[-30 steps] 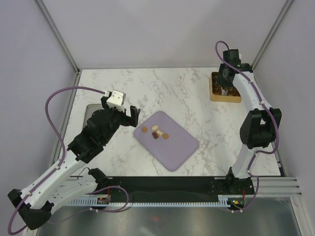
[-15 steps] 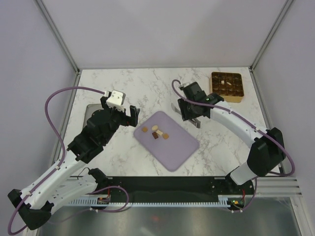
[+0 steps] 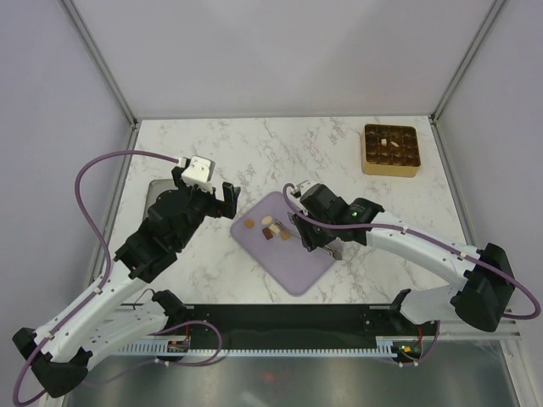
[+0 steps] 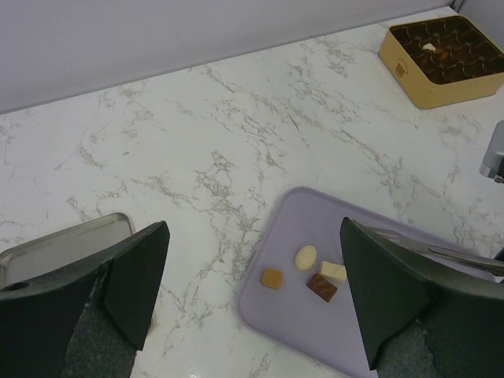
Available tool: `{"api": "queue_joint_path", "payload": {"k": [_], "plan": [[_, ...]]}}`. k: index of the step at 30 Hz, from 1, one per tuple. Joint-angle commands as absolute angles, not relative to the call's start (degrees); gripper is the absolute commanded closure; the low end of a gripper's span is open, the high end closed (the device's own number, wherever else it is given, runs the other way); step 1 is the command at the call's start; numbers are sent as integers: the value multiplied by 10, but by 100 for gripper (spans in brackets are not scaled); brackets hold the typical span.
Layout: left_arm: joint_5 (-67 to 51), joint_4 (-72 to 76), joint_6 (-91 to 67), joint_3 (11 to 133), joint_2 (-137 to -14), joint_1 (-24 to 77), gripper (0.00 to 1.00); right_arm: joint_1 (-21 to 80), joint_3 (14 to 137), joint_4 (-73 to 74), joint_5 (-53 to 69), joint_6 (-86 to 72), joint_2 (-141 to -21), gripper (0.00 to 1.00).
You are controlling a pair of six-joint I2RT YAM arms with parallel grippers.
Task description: Pack the chocolate
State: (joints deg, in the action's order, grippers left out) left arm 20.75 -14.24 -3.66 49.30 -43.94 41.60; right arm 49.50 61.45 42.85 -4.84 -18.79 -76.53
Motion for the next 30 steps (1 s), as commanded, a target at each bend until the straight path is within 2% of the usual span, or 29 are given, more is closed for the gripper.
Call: {"api": "queue_joint_path", "payload": {"k": [1,30], "plan": [[217,-126,-17,490,-439,417,3,515,605,419,-73,-209,-753,46],[217,-125,-16,490,-443,417,3,555,582,412,-97,-213,-786,46]]}}
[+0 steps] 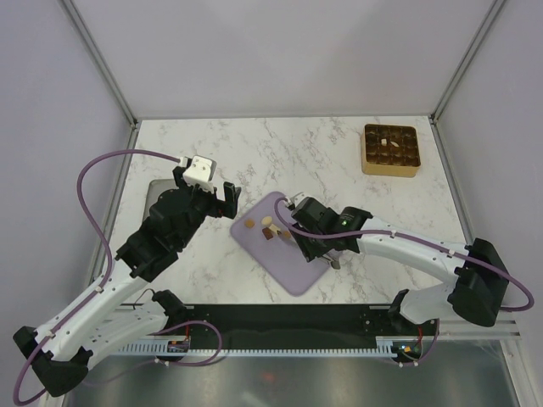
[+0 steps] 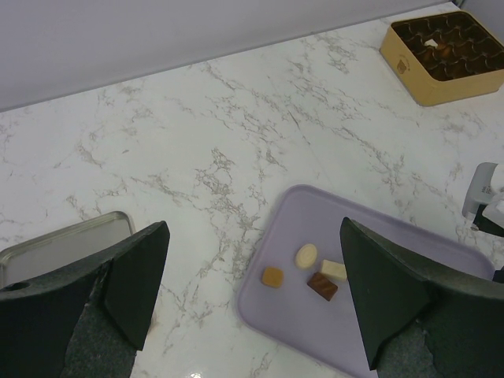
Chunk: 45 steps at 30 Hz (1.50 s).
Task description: Pack the chocolate
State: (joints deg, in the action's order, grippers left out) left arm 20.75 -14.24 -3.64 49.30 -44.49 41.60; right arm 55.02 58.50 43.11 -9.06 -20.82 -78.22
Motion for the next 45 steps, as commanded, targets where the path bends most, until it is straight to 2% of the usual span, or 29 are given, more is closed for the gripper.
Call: {"api": "queue_joint_path", "payload": {"k": [1,45], "plan": [[217,-126,-16,490,-444,417,3,555,582,414,-97,-213,-788,46],[222,-126,-15,490,-439,417,3,567,637,467,-130,-216,-797,58]]}}
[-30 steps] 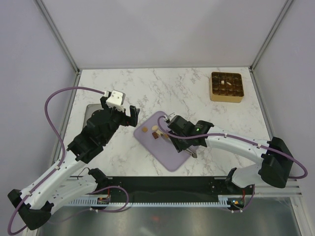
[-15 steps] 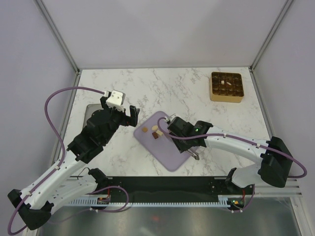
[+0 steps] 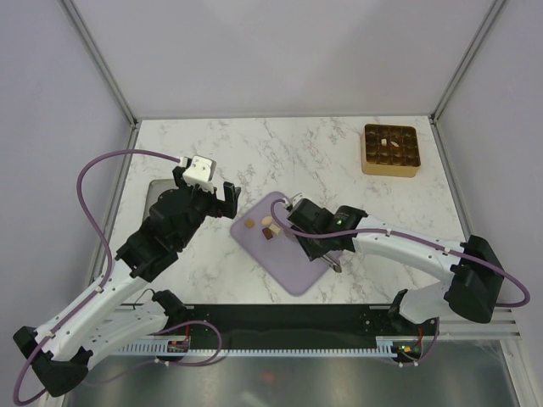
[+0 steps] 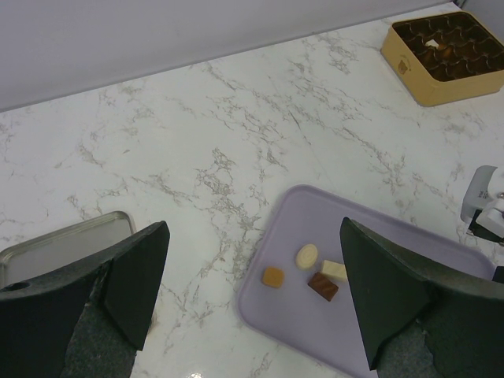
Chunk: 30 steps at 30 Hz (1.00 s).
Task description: Pack the chocolate
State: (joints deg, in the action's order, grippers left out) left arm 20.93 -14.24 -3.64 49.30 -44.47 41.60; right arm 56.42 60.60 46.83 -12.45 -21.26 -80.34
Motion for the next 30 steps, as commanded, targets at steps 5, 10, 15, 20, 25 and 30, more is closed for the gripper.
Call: {"api": "queue_joint_path", "payload": {"k": [5,10,15,20,25,30], "plan": [[225,-126,-15,490,-439,417,3,564,658,476,-134,-215,-802,57],[227,-126,-15,490,-437,417,3,552,670,485,-137,-210,-809,57],[228,-126,-15,490,-438,417,3,506,689,498,-149,-200,-803,58],[227,-126,-15,491,-438,417,3,439,736,498,-148,-193,-812,59],[232,-126,-14,490,-433,417,3,441,761,492,-77,-182,-838,56],[229,-125,-14,490,-433,417,3,494,729,493,-91,-185,-817,52]]}}
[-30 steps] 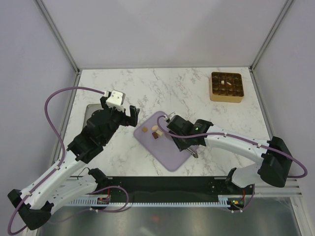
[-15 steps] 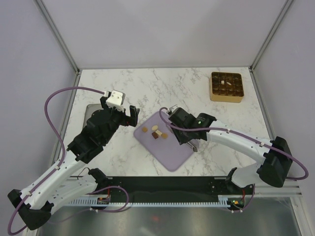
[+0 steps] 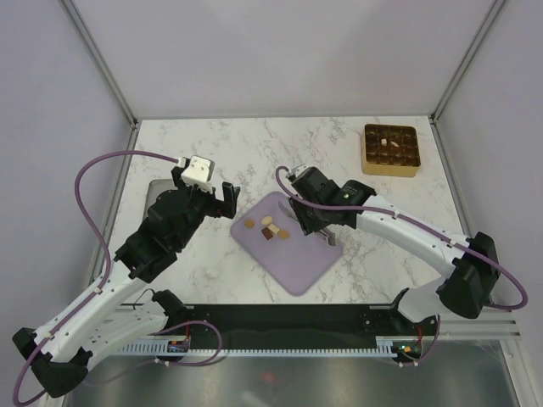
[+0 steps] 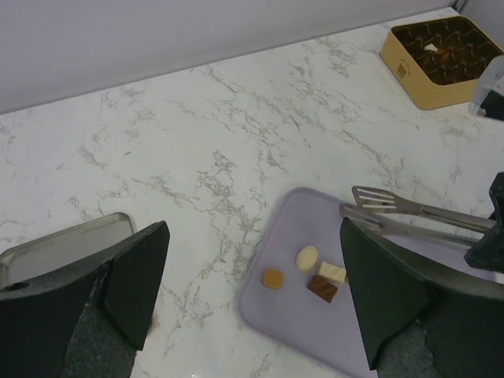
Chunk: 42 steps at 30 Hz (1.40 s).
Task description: Pack the chocolate
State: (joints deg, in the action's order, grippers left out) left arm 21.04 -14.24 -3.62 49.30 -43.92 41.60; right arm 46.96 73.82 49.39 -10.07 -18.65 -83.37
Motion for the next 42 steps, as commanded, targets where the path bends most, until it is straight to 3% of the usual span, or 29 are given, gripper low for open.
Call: {"api": "queue_joint_path", "payload": {"k": [1,14,42], "plan": [[228,-126,-15,490,-434,417,3,497,717,492,-92,-188,-813,51],[227,-126,-15,490,-437,417,3,555,660,463,-109,-223,-809,46],[226,-127,-14,490,-439,417,3,581,640,448,-105,-219,-844,51]]}}
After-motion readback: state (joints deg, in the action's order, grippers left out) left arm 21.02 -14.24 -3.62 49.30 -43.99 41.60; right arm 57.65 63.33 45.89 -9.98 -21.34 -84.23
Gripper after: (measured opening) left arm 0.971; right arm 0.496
